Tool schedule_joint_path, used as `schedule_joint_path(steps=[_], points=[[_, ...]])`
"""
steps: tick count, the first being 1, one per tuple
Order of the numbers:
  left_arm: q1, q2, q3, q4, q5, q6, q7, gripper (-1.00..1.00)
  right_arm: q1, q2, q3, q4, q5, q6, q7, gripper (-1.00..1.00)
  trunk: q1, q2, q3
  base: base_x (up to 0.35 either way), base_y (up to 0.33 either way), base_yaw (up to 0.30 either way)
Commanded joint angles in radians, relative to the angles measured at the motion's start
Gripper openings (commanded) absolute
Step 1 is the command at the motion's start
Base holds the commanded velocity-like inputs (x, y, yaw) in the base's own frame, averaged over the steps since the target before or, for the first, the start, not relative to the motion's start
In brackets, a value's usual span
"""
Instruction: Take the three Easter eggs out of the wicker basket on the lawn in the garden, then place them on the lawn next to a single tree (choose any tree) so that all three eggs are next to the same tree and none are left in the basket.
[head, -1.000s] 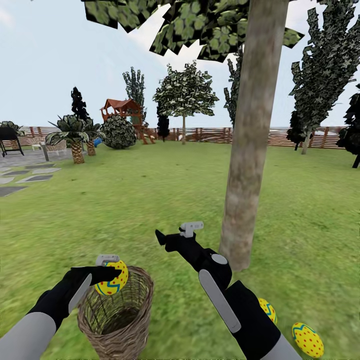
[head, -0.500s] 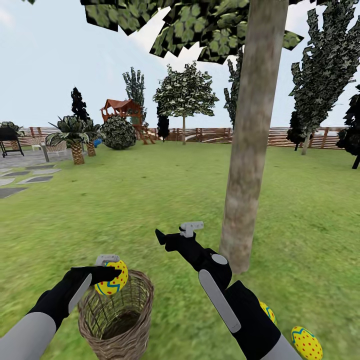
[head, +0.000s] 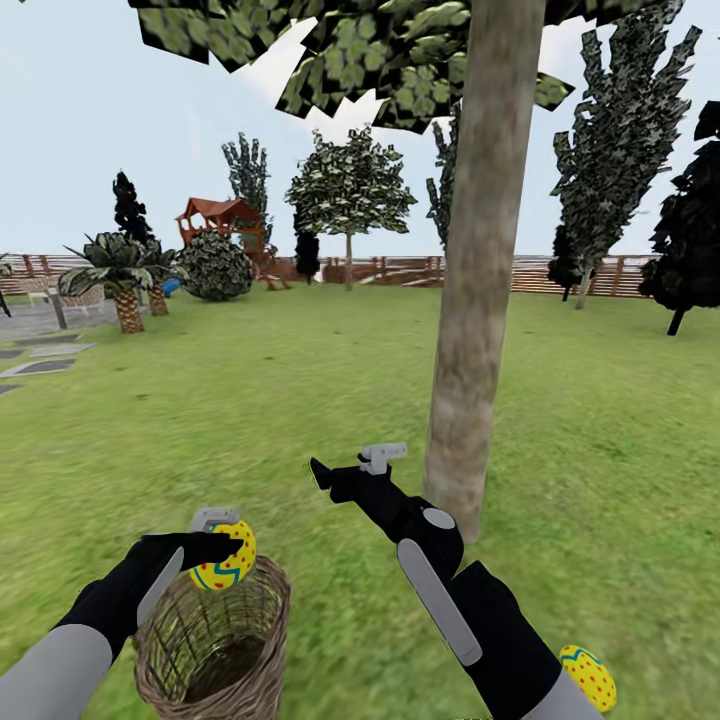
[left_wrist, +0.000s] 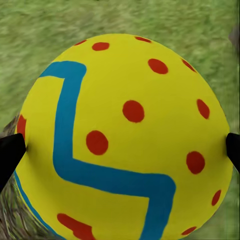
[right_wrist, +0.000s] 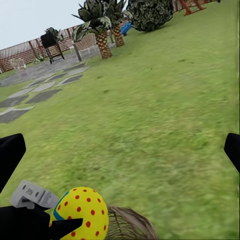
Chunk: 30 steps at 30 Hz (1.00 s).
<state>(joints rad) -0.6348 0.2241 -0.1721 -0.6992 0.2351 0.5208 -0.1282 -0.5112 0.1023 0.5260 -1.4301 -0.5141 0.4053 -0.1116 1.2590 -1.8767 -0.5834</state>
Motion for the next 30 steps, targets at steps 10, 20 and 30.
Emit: schedule_joint_path(steps=[10,20,30], points=[[0.0,0.001,-0.004,-0.002,0.006,0.004,0.002,-1.0,-0.001,0.0,0.002,-0.001,-0.01,0.003,-0.01,1.0,-0.039,0.07,0.035,0.0,0.0,-0.271],[0.0,0.001,-0.004,-0.002,0.006,0.004,0.002,-1.0,-0.001,0.0,0.002,0.0,-0.01,0.003,-0.01,1.0,-0.077,0.14,0.073,0.0,0.0,-0.272],[0.0,0.001,-0.005,-0.002,0.006,0.004,0.003,-1.0,-0.001,0.0,0.003,0.008,-0.01,0.003,-0.01,1.0,-0.115,0.21,0.111,0.0,0.0,-0.272]])
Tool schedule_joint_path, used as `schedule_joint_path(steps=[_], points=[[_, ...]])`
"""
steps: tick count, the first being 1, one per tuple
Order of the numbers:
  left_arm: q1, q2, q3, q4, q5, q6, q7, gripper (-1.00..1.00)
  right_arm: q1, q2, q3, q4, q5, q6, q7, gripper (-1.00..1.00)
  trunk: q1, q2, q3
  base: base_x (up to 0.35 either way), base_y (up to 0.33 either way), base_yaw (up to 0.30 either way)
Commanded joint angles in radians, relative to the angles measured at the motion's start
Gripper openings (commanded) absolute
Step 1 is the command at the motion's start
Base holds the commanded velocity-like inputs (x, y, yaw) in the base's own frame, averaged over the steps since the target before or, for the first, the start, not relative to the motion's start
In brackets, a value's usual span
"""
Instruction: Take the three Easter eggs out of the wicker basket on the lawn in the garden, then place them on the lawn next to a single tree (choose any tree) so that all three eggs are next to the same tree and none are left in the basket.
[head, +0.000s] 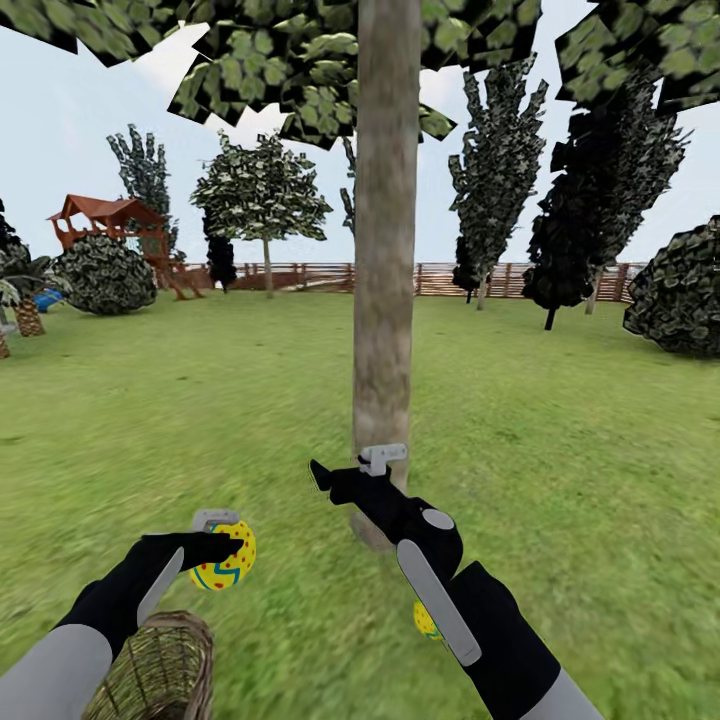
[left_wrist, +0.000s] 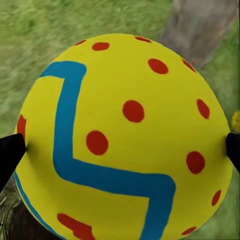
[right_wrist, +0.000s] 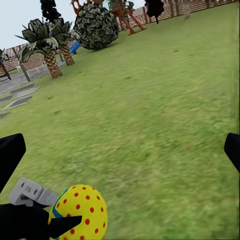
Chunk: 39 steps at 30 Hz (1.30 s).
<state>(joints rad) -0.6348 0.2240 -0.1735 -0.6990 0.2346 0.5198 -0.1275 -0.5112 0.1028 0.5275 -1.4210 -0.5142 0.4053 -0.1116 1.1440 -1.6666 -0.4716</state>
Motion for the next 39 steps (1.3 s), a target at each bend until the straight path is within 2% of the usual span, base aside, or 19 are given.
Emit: schedule_joint_path(steps=[1,39], points=[[0.0,0.001,-0.004,-0.002,0.006,0.005,0.003,-1.0,-0.001,0.0,0.002,-0.001,-0.01,0.003,-0.01,1.0,-0.004,0.007,0.003,0.0,0.0,-0.272],[0.0,-0.003,-0.006,0.013,0.003,0.005,0.006,-1.0,-0.001,0.0,0.002,0.022,-0.01,0.003,-0.01,1.0,-0.15,0.273,0.148,0.0,0.0,-0.272]])
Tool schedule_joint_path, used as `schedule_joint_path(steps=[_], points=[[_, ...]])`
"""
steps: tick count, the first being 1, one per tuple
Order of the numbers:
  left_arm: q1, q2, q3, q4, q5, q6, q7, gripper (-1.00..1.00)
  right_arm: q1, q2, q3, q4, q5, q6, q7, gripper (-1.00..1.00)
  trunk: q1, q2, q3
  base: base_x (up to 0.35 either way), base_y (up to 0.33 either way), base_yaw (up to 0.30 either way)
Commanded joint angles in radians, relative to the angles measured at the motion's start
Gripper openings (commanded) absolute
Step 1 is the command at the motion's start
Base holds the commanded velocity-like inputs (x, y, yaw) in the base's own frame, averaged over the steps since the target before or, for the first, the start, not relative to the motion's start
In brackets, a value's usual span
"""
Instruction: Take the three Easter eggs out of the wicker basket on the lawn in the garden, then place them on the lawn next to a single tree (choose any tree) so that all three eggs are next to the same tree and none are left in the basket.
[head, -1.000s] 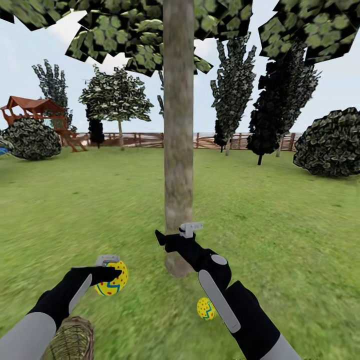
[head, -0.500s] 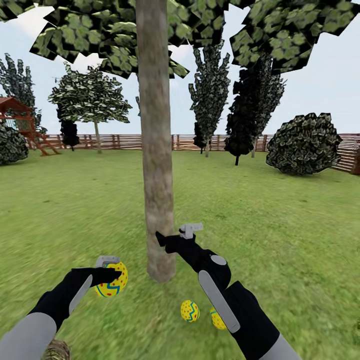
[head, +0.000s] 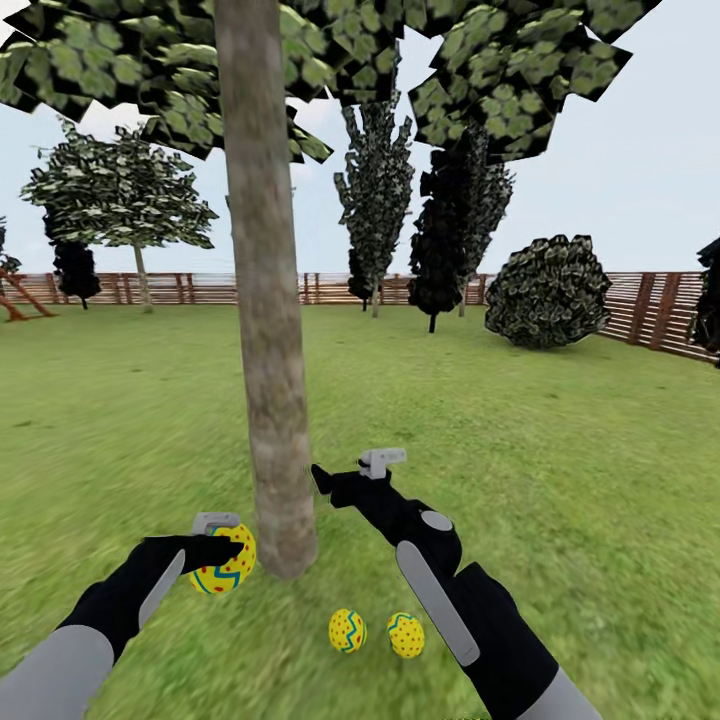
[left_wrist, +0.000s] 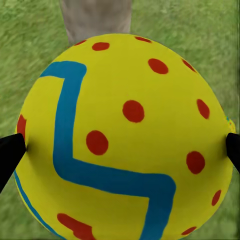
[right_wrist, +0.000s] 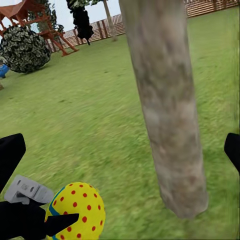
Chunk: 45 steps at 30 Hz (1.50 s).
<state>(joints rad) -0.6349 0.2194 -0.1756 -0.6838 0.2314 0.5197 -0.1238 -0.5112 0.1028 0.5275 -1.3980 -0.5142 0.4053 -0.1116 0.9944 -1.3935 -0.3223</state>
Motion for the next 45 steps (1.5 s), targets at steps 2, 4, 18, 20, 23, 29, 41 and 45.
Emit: schedule_joint_path(steps=[2,4,18,20,23,29,41,45], points=[[0.0,0.001,-0.004,-0.002,0.007,0.005,0.003,-1.0,-0.001,0.0,0.002,0.0,-0.01,0.003,-0.01,1.0,-0.008,0.013,0.006,0.0,0.0,-0.272],[0.0,0.001,-0.004,-0.002,0.007,0.005,0.003,-1.0,-0.001,0.0,0.002,0.0,-0.01,0.003,-0.01,1.0,-0.015,0.027,0.014,0.0,0.0,-0.272],[-0.001,-0.001,-0.004,-0.002,0.006,0.005,0.003,-1.0,-0.001,0.0,0.002,0.004,-0.01,0.001,-0.01,1.0,-0.069,0.125,0.067,0.0,0.0,-0.264],[-0.002,-0.001,-0.004,-0.001,0.006,0.005,0.003,-1.0,-0.001,0.0,0.002,0.004,-0.009,0.001,-0.01,1.0,-0.077,0.139,0.074,0.0,0.0,-0.081],[-0.001,-0.001,-0.004,-0.001,0.006,0.005,0.003,-1.0,-0.001,0.0,0.002,0.004,-0.009,0.001,-0.01,1.0,-0.088,0.16,0.083,0.0,0.0,-0.028],[-0.002,-0.002,-0.004,0.001,0.006,0.005,0.003,-1.0,-0.001,0.0,0.002,0.004,-0.009,0.001,-0.01,1.0,-0.111,0.202,0.102,0.0,0.0,-0.003],[-0.002,-0.002,-0.004,0.001,0.006,0.005,0.003,-1.0,-0.001,0.0,0.002,0.004,-0.01,0.001,-0.01,1.0,-0.157,0.286,0.14,0.0,0.0,0.0],[-0.002,-0.002,-0.004,0.001,0.006,0.005,0.003,-1.0,-0.001,0.001,0.002,0.006,-0.01,0.001,-0.01,1.0,-0.173,0.314,0.152,0.0,0.0,0.0]])
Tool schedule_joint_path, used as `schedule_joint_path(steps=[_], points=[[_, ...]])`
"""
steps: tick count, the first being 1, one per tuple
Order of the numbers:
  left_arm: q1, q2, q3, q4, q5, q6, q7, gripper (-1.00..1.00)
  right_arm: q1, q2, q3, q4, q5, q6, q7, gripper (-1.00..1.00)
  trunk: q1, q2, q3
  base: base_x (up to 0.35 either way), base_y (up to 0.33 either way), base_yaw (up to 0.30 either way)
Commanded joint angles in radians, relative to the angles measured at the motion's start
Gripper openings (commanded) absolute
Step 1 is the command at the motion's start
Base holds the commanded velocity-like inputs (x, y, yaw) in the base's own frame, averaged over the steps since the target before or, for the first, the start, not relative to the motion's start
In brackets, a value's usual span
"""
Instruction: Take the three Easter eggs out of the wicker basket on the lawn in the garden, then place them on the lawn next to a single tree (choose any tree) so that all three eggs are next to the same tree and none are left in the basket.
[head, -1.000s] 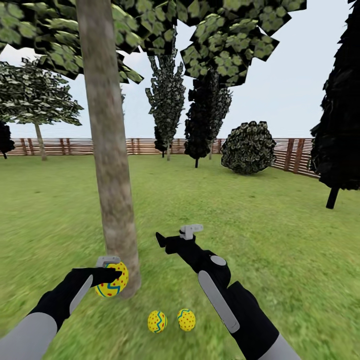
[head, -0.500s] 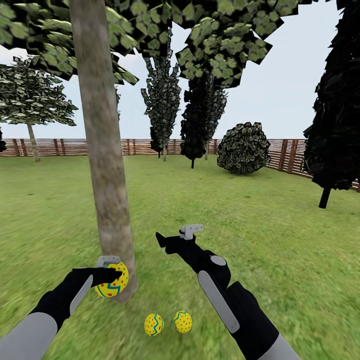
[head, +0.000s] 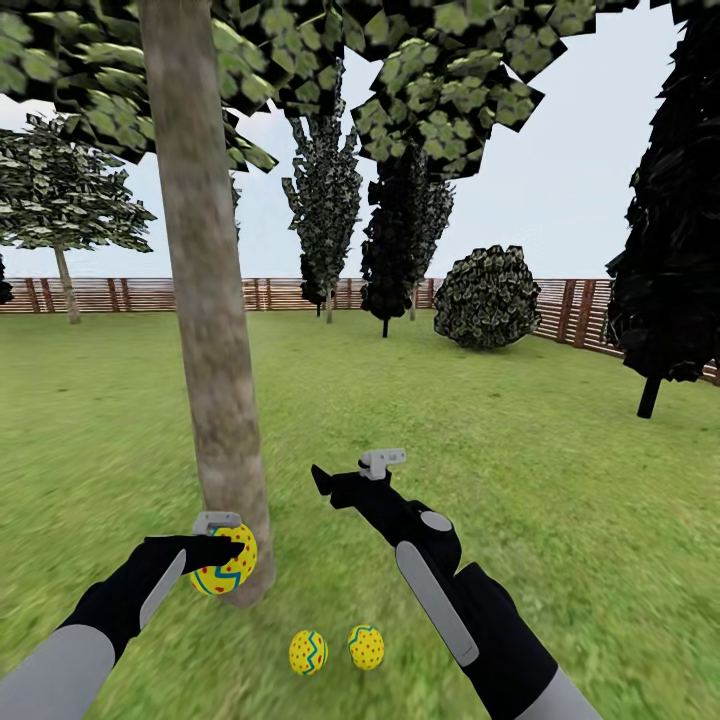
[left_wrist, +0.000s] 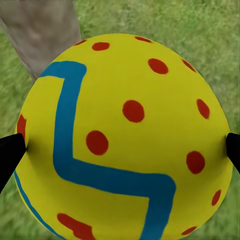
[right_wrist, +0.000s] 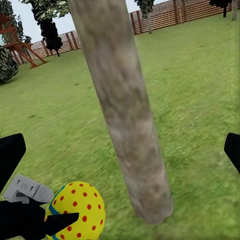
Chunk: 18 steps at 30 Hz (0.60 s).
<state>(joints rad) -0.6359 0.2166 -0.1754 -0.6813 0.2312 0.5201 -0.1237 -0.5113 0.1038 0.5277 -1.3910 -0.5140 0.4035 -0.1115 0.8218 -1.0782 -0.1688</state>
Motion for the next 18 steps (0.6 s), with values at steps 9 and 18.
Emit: schedule_joint_path(steps=[9,18], points=[[-0.001,0.001,-0.004,-0.001,0.007,0.005,0.003,-1.0,-0.001,0.0,0.0,0.006,-0.01,0.002,-0.01,1.0,-0.034,0.062,0.027,0.0,0.0,-0.006],[-0.001,-0.001,-0.006,0.0,0.006,0.005,0.003,-1.0,-0.001,0.0,0.0,0.006,-0.011,0.001,-0.01,1.0,-0.038,0.069,0.039,0.0,-0.004,-0.195]])
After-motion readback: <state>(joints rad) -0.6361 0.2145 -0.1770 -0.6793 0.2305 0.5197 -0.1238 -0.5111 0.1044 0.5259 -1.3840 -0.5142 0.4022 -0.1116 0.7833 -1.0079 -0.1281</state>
